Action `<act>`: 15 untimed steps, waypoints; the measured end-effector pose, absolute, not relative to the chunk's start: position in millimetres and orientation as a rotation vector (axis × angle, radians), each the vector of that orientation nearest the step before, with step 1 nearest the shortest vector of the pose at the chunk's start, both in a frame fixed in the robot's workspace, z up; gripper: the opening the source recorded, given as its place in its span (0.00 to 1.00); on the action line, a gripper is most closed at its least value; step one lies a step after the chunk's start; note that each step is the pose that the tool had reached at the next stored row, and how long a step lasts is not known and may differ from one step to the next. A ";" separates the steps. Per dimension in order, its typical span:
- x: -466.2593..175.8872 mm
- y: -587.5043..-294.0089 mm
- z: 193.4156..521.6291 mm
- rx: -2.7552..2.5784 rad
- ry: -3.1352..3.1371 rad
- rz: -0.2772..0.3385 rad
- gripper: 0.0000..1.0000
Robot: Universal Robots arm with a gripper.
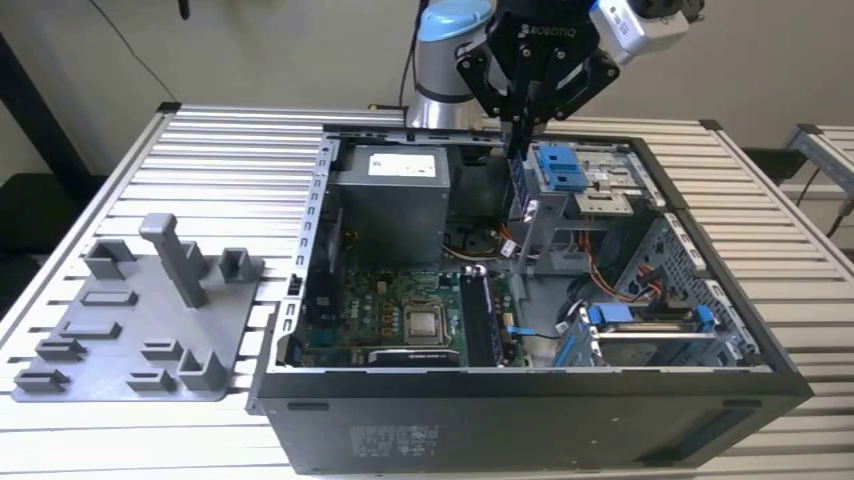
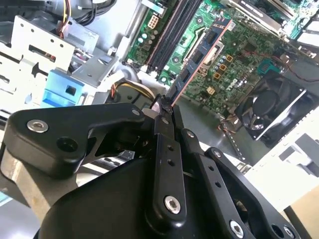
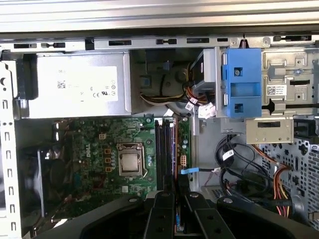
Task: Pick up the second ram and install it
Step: 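Insert the second ram into the second slot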
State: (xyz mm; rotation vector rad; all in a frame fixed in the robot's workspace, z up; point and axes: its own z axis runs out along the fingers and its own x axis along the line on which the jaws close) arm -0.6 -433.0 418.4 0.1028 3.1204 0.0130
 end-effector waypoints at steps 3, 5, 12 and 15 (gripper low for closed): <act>-0.6 -433.0 418.4 0.103 3.120 0.013 0.14; -0.5 -432.9 417.9 0.103 3.120 0.013 0.14; -0.3 -433.0 413.5 0.103 3.120 0.013 0.14; -0.3 -433.0 410.5 0.103 3.120 0.013 0.14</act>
